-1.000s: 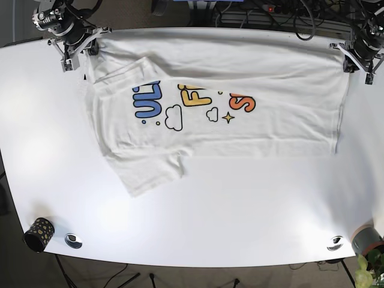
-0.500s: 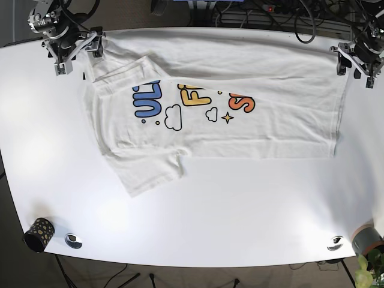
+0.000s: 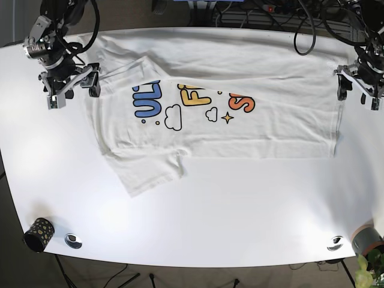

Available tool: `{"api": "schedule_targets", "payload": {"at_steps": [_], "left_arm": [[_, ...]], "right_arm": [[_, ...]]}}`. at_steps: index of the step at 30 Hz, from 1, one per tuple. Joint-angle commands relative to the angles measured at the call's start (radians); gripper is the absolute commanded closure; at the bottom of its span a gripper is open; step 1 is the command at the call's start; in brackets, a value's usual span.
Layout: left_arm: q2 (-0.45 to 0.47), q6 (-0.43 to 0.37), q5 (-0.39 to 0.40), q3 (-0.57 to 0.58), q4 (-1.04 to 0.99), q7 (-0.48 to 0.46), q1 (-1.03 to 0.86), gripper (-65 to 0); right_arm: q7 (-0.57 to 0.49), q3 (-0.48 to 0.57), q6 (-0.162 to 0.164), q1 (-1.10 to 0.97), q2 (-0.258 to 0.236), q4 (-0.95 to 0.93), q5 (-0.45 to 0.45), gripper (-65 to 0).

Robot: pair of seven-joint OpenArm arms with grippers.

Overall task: Fold the T-shirt properly
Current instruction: 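Pull the shoulder edges with both grippers toward the robot, straightening the shirt, then release the shoulders and grasp the shirt's side edges with both grippers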

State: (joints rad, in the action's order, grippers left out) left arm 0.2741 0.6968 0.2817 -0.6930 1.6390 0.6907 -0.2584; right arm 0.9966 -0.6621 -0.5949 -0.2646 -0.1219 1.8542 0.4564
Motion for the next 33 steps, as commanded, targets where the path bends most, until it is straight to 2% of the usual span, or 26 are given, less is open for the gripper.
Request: {"api": "schedule_targets", "payload": {"at_steps": [1,5,7,9,15,27,33], "left_arm": [[0.014,0.001,-0.039,0.028,0.014,-0.018,0.031,-41.5],[-0.003,0.001,-0.164,0.078,0.014,-0.018,0.097,-41.5],[-0.011,0.001,-0.195,0.080,0.014,-0.018,0.113,-41.5],[-0.011,0.001,-0.213,0.080,0.016,-0.018,0.127,-41.5],[-0.011,0.001,-0.215,0.080,0.016,-0.021,0.133,-41.5],[-0.052,0.001,-0.212,0.082,0.017,-0.018,0.133,-41.5],[-0.054,0.001,-0.212,0.082,0.017,-0.018,0.130,-41.5]], "right_arm": [[0.001,0.014,-0.001,0.035,-0.031,-0.026,0.015,-47.4],[0.003,0.026,-0.001,0.112,-0.038,-0.100,0.015,-47.4],[0.003,0.026,-0.001,0.152,-0.043,-0.141,0.014,-47.4],[0.003,0.026,-0.001,0.205,-0.072,-0.198,0.014,-47.4],[-0.029,0.114,-0.001,0.345,-0.141,-0.383,0.014,-47.4],[-0.242,0.357,-0.001,0.568,-0.267,-0.743,0.014,-47.4],[-0.338,0.462,-0.001,0.630,-0.302,-0.894,0.014,-47.4]]}}
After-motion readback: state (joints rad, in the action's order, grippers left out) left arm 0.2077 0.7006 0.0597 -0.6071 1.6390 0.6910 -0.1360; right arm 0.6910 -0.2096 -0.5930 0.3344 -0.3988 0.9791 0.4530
